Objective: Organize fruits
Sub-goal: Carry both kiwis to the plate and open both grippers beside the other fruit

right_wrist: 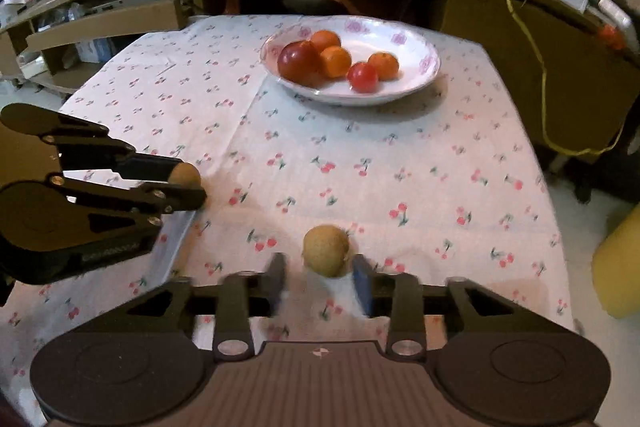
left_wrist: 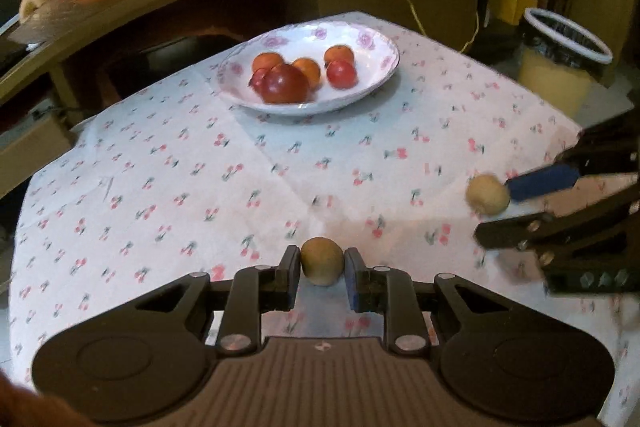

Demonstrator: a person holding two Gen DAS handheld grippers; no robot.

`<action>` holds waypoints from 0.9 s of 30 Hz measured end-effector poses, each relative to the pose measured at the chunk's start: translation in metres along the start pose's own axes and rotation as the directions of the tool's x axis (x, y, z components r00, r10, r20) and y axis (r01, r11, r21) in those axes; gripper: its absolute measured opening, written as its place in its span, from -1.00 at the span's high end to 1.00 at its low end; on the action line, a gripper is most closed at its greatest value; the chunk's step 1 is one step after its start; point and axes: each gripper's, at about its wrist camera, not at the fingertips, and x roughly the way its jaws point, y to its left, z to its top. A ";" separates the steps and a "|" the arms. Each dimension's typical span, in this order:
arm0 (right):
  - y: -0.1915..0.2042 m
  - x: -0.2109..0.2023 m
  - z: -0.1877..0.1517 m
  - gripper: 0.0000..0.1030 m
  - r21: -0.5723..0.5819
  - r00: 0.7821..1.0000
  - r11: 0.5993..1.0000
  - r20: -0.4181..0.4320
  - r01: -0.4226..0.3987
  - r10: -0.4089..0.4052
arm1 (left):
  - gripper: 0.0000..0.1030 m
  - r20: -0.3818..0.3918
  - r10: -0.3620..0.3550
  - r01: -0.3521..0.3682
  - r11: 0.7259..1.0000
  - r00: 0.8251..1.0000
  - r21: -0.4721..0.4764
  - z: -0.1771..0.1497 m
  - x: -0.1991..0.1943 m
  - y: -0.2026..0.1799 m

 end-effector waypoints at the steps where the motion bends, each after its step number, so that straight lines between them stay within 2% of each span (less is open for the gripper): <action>1: -0.001 -0.001 -0.001 0.21 0.000 1.000 1.000 0.001 0.000 0.000 | 0.41 -0.008 0.008 -0.008 1.000 1.000 -0.003 -0.003 -0.002 0.001; 5: -0.004 -0.008 -0.002 0.11 -0.014 1.000 1.000 0.024 -0.013 0.013 | 0.40 -0.021 0.026 -0.027 0.999 0.999 -0.026 -0.009 -0.011 0.005; 10: -0.008 -0.016 0.001 -0.01 -0.002 0.998 1.000 0.057 -0.028 0.028 | 0.37 -0.006 0.018 -0.018 0.999 1.000 -0.044 -0.014 -0.020 0.008; 27: -0.005 -0.007 0.002 -0.01 -0.027 0.996 0.999 0.080 -0.030 0.032 | 0.28 0.012 0.005 -0.005 1.000 1.000 -0.011 -0.021 -0.016 0.007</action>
